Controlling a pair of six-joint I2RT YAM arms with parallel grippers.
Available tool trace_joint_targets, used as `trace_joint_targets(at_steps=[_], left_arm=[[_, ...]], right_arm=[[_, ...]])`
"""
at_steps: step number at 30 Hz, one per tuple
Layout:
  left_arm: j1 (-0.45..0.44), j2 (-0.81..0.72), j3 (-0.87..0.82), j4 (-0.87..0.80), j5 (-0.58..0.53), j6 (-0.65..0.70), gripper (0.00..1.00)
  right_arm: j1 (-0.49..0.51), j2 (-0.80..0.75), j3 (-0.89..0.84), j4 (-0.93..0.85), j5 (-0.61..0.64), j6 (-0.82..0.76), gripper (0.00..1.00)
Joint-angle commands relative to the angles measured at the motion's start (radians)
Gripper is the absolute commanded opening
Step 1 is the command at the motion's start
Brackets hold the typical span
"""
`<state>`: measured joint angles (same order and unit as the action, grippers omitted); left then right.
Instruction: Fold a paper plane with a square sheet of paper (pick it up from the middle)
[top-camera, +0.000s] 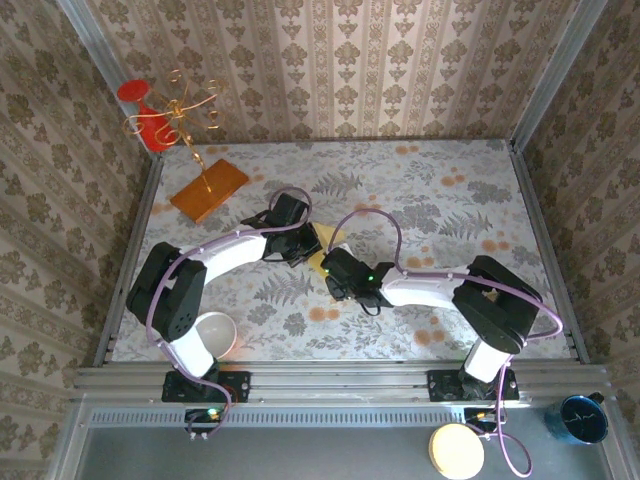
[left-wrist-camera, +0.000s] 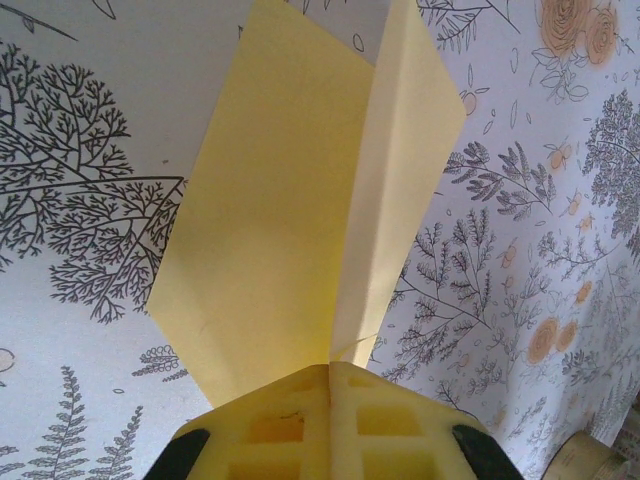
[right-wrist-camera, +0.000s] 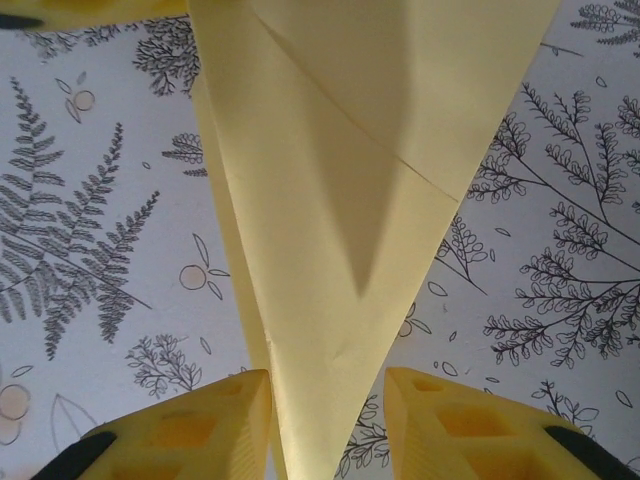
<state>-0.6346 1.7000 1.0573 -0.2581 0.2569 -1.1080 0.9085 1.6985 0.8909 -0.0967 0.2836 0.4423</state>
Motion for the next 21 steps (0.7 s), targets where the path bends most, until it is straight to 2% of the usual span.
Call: trace_joint_targets(at_steps=[1,14,21], left_arm=[[-0.008,-0.005,0.02,-0.02,-0.015,-0.024,0.02],[-0.008,-0.013,0.008,-0.015,-0.007,-0.033,0.02],[-0.005,-0.018,0.001,-0.011,-0.002,-0.039,0.03]], right_arm=[[0.009,0.028,0.044,0.042,0.059,0.03,0.37],[0.01,0.094,0.085,0.044,0.116,0.01,0.31],[0.011,0.096,0.076,0.04,0.119,0.006,0.19]])
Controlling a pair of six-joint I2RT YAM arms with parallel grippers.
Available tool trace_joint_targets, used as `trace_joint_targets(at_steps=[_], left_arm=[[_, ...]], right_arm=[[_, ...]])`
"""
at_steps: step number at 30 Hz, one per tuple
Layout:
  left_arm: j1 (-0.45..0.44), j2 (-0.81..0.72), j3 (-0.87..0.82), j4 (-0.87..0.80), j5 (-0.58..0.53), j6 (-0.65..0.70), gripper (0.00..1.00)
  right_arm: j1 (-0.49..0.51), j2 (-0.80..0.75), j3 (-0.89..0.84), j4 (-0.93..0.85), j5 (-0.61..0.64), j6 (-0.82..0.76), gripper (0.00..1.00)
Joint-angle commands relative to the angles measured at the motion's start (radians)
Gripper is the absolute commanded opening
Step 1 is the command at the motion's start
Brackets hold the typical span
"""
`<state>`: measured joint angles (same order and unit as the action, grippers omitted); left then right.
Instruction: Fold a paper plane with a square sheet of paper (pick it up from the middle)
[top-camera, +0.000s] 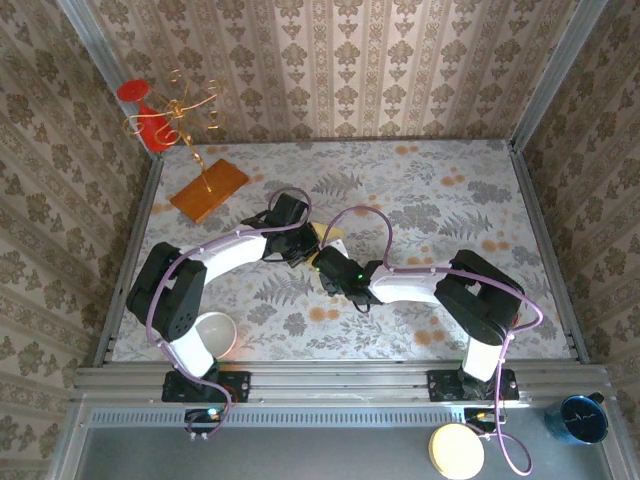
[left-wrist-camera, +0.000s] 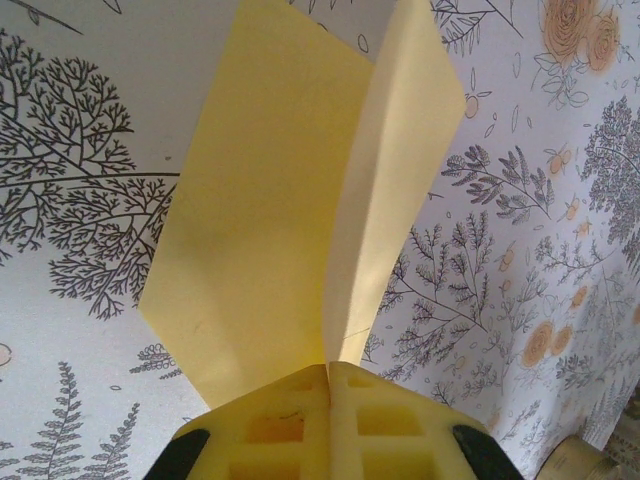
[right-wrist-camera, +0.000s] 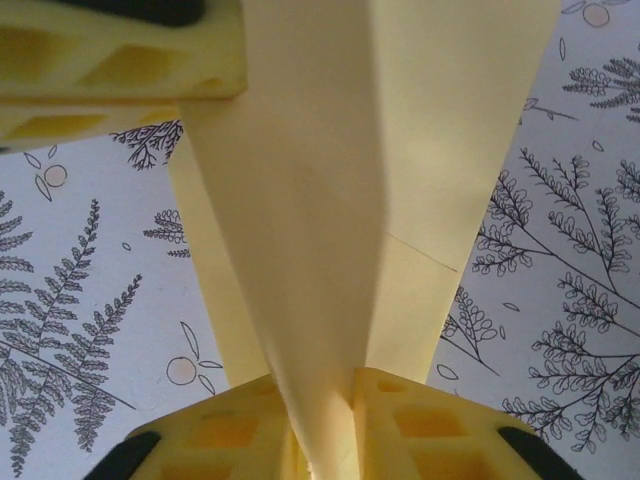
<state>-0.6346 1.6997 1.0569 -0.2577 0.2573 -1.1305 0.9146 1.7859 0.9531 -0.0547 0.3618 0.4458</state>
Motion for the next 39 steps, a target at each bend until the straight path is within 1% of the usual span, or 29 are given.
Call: trace_joint_targets(at_steps=[1,2,5,8,12,15,24,29,32,36,39], left_arm=[[-0.004,-0.024,-0.002,-0.008,-0.005,-0.018,0.04],[-0.002,-0.031,-0.004,-0.009,-0.01,-0.018,0.05],[0.022,-0.053,-0.008,-0.026,-0.018,-0.005,0.17],[0.069,-0.087,-0.027,-0.033,-0.023,0.011,0.26],[0.134,-0.149,-0.07,-0.05,-0.042,0.042,0.38],[0.163,-0.204,-0.12,-0.041,-0.05,0.051,0.42],[0.167,-0.318,-0.275,0.029,-0.026,0.033,0.44],[0.136,-0.344,-0.337,0.109,0.001,0.011,0.44],[0.106,-0.324,-0.354,0.179,0.039,-0.002,0.43],[0.062,-0.255,-0.338,0.25,0.091,0.003,0.41],[0.045,-0.21,-0.311,0.269,0.109,0.017,0.4]], right_arm=[[0.004,0.006,0.012,-0.005,0.042,0.001,0.17],[0.005,0.003,0.009,-0.005,0.044,-0.001,0.16],[0.004,-0.01,-0.009,0.004,0.036,-0.02,0.12],[0.004,-0.033,-0.039,0.031,0.003,-0.062,0.1],[-0.004,-0.052,-0.085,0.08,-0.099,-0.122,0.09],[-0.019,-0.052,-0.109,0.114,-0.183,-0.134,0.08],[-0.072,-0.053,-0.186,0.237,-0.389,-0.069,0.06],[-0.126,-0.048,-0.232,0.325,-0.508,-0.019,0.06],[-0.158,-0.042,-0.252,0.37,-0.577,0.006,0.05],[-0.197,-0.029,-0.281,0.439,-0.667,0.042,0.05],[-0.226,-0.025,-0.308,0.491,-0.713,0.071,0.05]])
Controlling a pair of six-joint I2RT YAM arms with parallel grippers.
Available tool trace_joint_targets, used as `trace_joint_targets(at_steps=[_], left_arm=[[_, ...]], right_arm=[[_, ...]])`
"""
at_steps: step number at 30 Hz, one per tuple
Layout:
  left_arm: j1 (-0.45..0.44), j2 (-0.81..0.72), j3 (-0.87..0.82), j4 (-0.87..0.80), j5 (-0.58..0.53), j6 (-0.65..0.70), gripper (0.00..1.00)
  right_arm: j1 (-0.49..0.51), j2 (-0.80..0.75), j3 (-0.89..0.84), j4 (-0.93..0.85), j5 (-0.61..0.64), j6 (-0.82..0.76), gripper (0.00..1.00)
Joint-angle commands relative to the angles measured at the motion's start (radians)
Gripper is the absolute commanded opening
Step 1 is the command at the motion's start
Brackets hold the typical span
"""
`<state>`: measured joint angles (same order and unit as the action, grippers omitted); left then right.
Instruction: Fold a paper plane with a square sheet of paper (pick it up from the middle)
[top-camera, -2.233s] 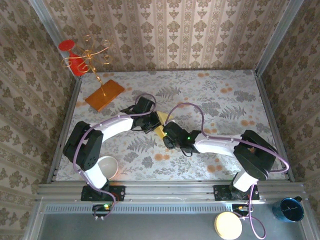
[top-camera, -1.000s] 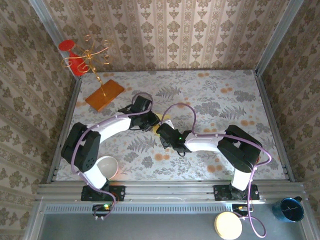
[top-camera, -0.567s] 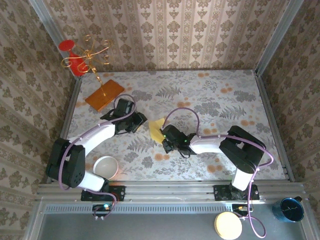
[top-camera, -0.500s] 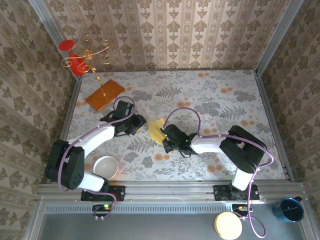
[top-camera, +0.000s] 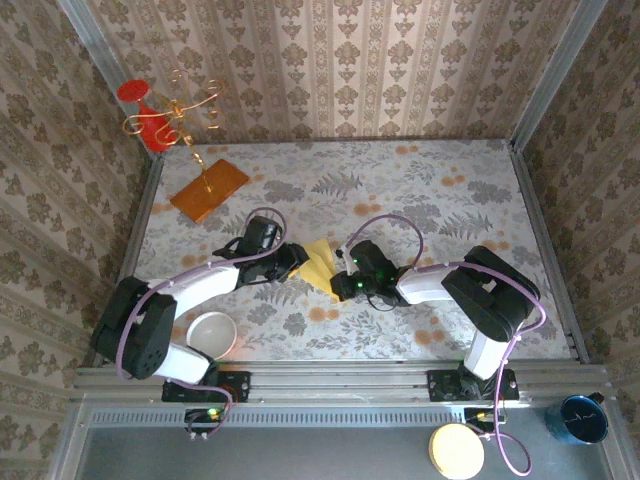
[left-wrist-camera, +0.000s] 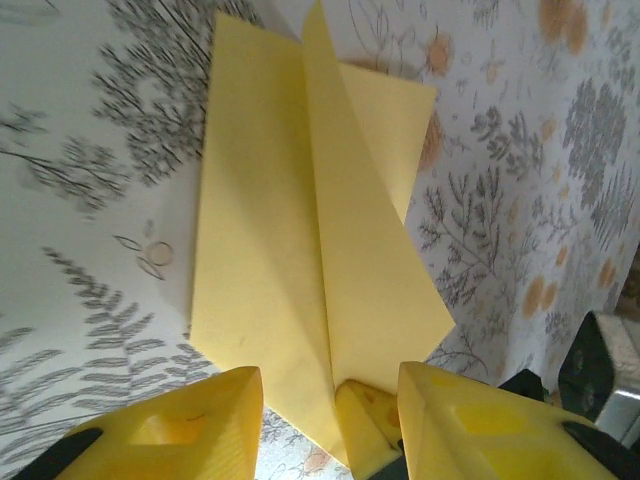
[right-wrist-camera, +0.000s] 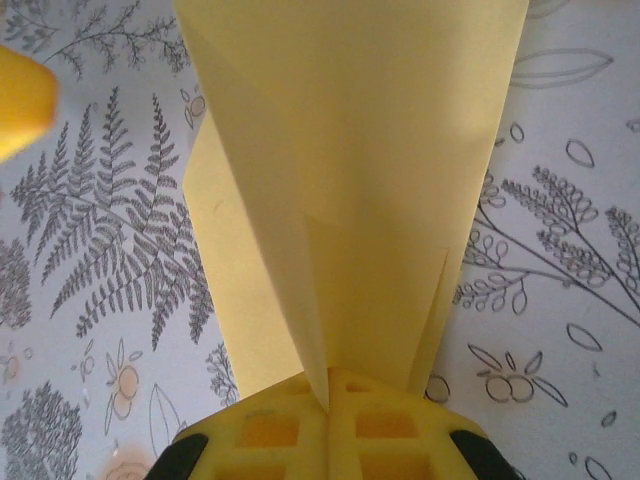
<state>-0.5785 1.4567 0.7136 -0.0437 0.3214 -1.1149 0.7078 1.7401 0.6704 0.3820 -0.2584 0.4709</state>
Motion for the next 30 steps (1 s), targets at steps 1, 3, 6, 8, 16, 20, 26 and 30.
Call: trace_joint_targets(at_steps=[1,3,6,8,16,20,26,30], left_arm=[[-0.016,0.045,0.041,0.054,0.048,0.009,0.4],[-0.022,0.068,0.055,0.052,0.051,0.019,0.38],[-0.032,0.099,0.064,0.066,0.061,0.023,0.38],[-0.04,0.114,0.071,0.073,0.069,0.034,0.41],[-0.073,0.169,0.139,-0.025,0.035,0.13,0.43],[-0.075,0.203,0.156,-0.036,0.041,0.149,0.45],[-0.08,0.238,0.184,-0.058,0.036,0.168,0.46],[-0.084,0.26,0.212,-0.1,0.021,0.179,0.47]], right_arm=[[-0.028,0.021,-0.033,0.074,-0.107,0.056,0.05],[-0.045,0.022,-0.044,0.097,-0.128,0.07,0.06],[-0.06,0.028,-0.052,0.115,-0.155,0.08,0.06],[-0.067,0.035,-0.053,0.121,-0.169,0.084,0.06],[-0.085,0.044,-0.066,0.152,-0.198,0.107,0.07],[-0.09,0.052,-0.064,0.153,-0.205,0.11,0.07],[-0.094,0.059,-0.058,0.154,-0.211,0.117,0.07],[-0.094,0.063,-0.055,0.148,-0.213,0.118,0.08]])
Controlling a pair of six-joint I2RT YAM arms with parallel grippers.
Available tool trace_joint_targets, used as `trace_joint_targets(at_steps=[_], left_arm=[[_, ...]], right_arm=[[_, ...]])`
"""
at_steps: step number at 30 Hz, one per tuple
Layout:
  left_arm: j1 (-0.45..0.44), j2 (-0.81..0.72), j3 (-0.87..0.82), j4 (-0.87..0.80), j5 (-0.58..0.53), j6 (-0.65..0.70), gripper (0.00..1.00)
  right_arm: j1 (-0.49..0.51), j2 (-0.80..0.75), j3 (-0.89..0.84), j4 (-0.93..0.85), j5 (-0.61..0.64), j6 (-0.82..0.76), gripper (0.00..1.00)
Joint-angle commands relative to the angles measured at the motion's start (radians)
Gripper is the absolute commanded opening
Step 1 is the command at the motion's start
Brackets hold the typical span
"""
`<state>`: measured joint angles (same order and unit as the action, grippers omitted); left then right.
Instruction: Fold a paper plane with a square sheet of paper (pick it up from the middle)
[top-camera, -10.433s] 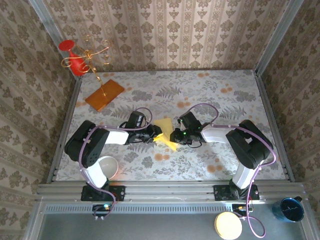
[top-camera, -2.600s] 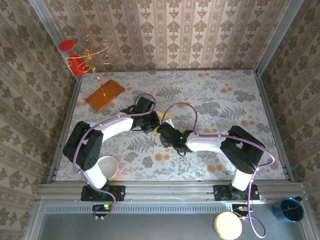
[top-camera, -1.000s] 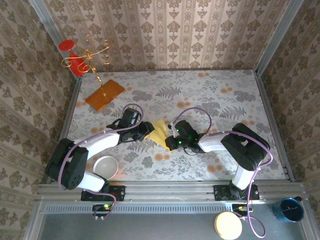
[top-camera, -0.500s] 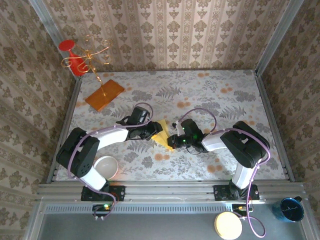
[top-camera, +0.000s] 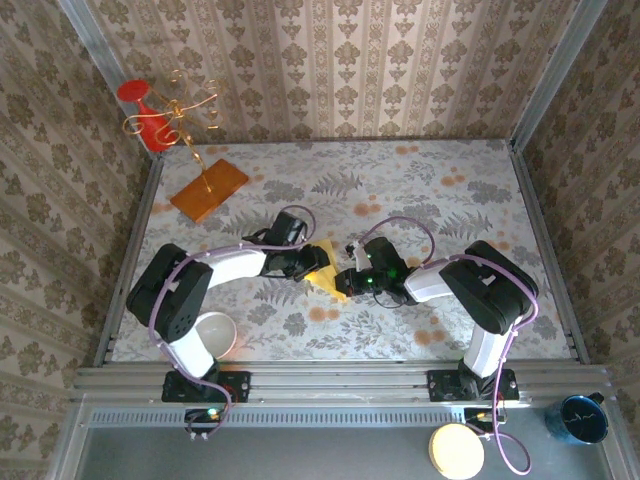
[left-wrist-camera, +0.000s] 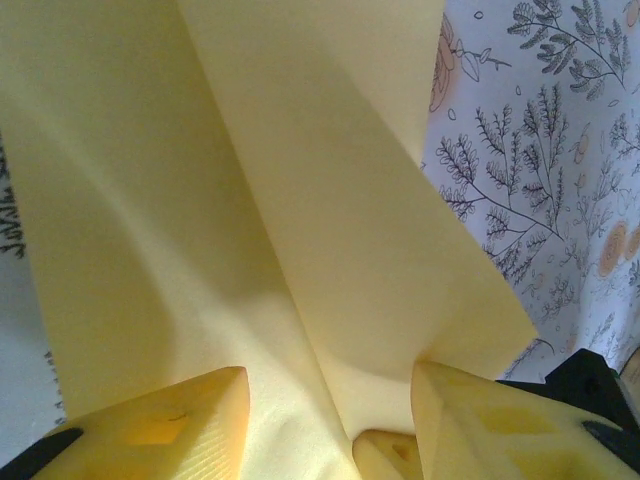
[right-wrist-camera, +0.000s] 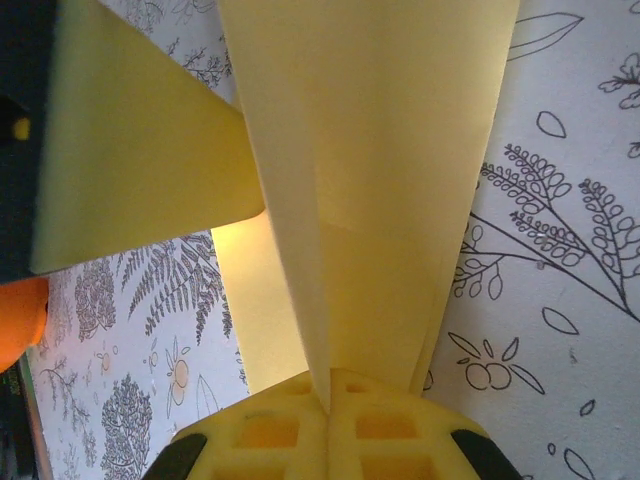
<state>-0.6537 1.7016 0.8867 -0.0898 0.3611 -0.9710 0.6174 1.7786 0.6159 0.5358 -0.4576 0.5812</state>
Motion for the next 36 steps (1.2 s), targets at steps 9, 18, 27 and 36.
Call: trace_joint_targets(at_steps=[9,18,27,36], left_arm=[[-0.019,0.09,0.115,-0.268,-0.091,0.046,0.48],[-0.027,0.144,0.156,-0.358,-0.109,0.055,0.5],[-0.034,0.172,0.181,-0.405,-0.124,0.072,0.53],[-0.038,0.2,0.204,-0.458,-0.145,0.068,0.54]], right_arm=[[-0.007,-0.032,0.001,-0.065,0.008,0.023,0.24],[-0.016,-0.159,-0.031,-0.177,0.041,0.055,0.32],[-0.018,-0.149,-0.008,-0.225,-0.003,0.078,0.32],[-0.01,-0.106,0.029,-0.246,-0.059,0.064,0.29]])
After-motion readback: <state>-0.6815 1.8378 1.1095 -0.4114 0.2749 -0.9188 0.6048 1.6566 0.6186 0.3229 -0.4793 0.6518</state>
